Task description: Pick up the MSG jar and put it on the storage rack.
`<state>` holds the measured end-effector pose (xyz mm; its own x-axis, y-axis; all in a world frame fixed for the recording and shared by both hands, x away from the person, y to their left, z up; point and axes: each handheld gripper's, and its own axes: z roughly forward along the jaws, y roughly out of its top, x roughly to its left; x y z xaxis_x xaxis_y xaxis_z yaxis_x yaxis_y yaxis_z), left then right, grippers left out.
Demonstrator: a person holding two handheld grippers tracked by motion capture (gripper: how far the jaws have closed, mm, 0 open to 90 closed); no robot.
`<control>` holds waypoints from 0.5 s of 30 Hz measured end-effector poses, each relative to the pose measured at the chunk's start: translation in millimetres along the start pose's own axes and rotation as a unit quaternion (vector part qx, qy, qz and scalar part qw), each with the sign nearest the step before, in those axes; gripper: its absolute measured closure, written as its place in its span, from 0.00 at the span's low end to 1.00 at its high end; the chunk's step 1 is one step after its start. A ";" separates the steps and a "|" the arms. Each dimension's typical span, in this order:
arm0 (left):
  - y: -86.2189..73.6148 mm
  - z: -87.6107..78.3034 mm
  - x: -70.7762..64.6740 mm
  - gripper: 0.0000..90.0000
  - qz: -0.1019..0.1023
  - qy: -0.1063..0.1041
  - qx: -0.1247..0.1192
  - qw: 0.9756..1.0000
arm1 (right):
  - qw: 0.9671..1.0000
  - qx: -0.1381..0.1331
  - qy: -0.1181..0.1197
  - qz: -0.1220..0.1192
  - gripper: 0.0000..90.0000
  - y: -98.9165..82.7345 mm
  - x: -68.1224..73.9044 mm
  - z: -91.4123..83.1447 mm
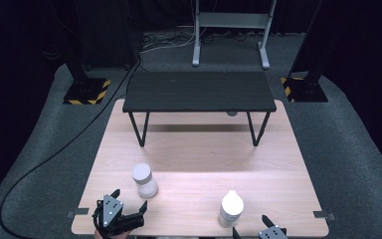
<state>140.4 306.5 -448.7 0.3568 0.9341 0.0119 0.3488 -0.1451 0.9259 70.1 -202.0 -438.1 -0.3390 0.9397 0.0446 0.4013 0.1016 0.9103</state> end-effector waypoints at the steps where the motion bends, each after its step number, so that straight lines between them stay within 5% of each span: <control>1: -0.1 0.7 -0.7 0.00 0.001 0.001 0.000 1.000 | 1.000 0.001 0.000 0.000 0.00 0.1 0.1 0.2; 15: 4.7 15.5 -2.9 0.00 0.007 0.006 -0.013 1.000 | 1.000 0.004 0.009 -0.003 0.00 -0.4 0.5 3.5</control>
<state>154.4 298.0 -450.2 0.3505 0.9361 0.0302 0.3217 -0.1506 0.9348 72.7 -200.4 -439.9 -0.3560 0.9334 0.0463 0.4066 0.1101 0.9069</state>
